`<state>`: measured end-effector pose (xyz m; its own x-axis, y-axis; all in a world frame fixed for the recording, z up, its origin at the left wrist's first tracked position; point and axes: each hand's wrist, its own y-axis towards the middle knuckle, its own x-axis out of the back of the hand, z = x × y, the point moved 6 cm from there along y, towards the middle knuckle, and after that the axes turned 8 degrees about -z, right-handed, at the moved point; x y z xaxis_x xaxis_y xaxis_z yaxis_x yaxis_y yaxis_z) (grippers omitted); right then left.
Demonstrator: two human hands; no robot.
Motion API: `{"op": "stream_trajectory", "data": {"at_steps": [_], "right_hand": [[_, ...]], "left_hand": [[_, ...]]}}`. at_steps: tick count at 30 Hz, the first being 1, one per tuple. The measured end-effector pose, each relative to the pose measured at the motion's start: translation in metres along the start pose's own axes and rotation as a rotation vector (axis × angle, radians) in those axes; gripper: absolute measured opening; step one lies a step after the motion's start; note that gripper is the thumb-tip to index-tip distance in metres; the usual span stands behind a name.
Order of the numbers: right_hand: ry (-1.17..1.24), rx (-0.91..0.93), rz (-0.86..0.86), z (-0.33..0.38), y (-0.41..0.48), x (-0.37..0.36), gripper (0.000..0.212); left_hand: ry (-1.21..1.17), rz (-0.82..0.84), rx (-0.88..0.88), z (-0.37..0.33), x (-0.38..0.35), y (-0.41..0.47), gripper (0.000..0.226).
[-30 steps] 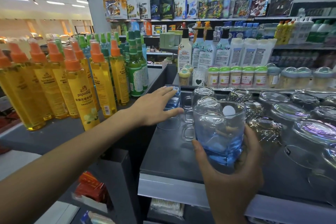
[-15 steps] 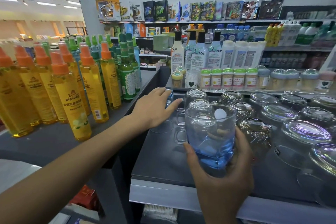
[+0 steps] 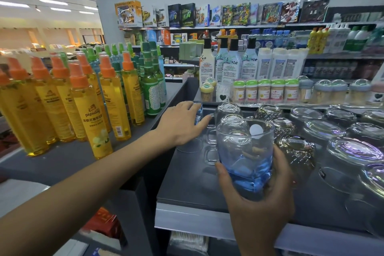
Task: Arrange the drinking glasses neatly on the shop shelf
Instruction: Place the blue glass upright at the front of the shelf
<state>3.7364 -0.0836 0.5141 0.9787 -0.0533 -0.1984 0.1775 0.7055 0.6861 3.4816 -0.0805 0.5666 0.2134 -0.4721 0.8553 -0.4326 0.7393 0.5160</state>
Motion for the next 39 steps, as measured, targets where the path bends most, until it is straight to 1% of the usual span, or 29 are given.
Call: {"op": "stream_trajectory", "data": {"at_steps": [2, 3, 7, 9, 12, 14, 16, 17, 19, 21, 24, 25, 27, 30, 33, 37, 39], "right_hand": [[0.013, 0.0, 0.014, 0.002, 0.001, 0.001, 0.091], [0.015, 0.004, 0.021, 0.004, 0.001, 0.001, 0.09], [-0.026, 0.085, 0.072, 0.01, 0.004, 0.001, 0.091], [-0.032, 0.131, 0.114, 0.016, 0.008, 0.001, 0.09], [-0.056, 0.168, 0.236, 0.037, 0.02, 0.0, 0.092], [-0.1, 0.144, 0.411, 0.053, 0.034, -0.007, 0.096], [-0.212, 0.114, 0.615, 0.065, 0.05, -0.022, 0.098], [-0.277, 0.141, 0.705, 0.072, 0.056, -0.031, 0.096], [-0.378, 0.26, 0.862, 0.085, 0.062, -0.05, 0.091], [-0.453, 0.363, 1.013, 0.093, 0.062, -0.068, 0.087], [-0.529, 0.543, 1.161, 0.098, 0.055, -0.09, 0.085], [-0.544, 0.584, 1.189, 0.098, 0.052, -0.097, 0.087], [-0.572, 0.608, 1.227, 0.095, 0.049, -0.108, 0.094], [-0.634, 0.546, 1.267, 0.083, 0.05, -0.122, 0.099], [-0.675, 0.521, 1.316, 0.074, 0.049, -0.134, 0.097], [-0.711, 0.552, 1.385, 0.07, 0.04, -0.145, 0.09], [-0.725, 0.577, 1.401, 0.068, 0.036, -0.148, 0.088]], "left_hand": [[-0.05, -0.023, 0.014, 0.003, 0.017, -0.004, 0.071], [-0.091, -0.052, 0.028, 0.006, 0.03, -0.007, 0.068], [-0.355, -0.212, 0.111, 0.025, 0.085, -0.036, 0.045], [-0.524, -0.251, 0.162, 0.036, 0.104, -0.055, 0.036], [-0.722, -0.229, 0.162, 0.044, 0.126, -0.086, 0.028], [-0.78, -0.175, 0.103, 0.042, 0.131, -0.102, 0.029], [-0.793, -0.121, 0.041, 0.036, 0.131, -0.112, 0.04], [-0.791, -0.101, 0.014, 0.033, 0.132, -0.115, 0.048], [-0.747, -0.065, -0.041, 0.028, 0.129, -0.119, 0.067], [-0.643, -0.023, -0.078, 0.024, 0.123, -0.121, 0.085], [-0.488, 0.008, -0.122, 0.02, 0.108, -0.121, 0.1], [-0.443, 0.019, -0.116, 0.021, 0.102, -0.119, 0.101], [-0.41, 0.036, -0.068, 0.025, 0.093, -0.114, 0.098], [-0.461, 0.064, 0.02, 0.032, 0.083, -0.106, 0.093], [-0.514, 0.135, 0.071, 0.035, 0.072, -0.1, 0.088], [-0.485, 0.239, 0.087, 0.036, 0.053, -0.094, 0.09], [-0.501, 0.272, 0.107, 0.038, 0.044, -0.093, 0.087]]}}
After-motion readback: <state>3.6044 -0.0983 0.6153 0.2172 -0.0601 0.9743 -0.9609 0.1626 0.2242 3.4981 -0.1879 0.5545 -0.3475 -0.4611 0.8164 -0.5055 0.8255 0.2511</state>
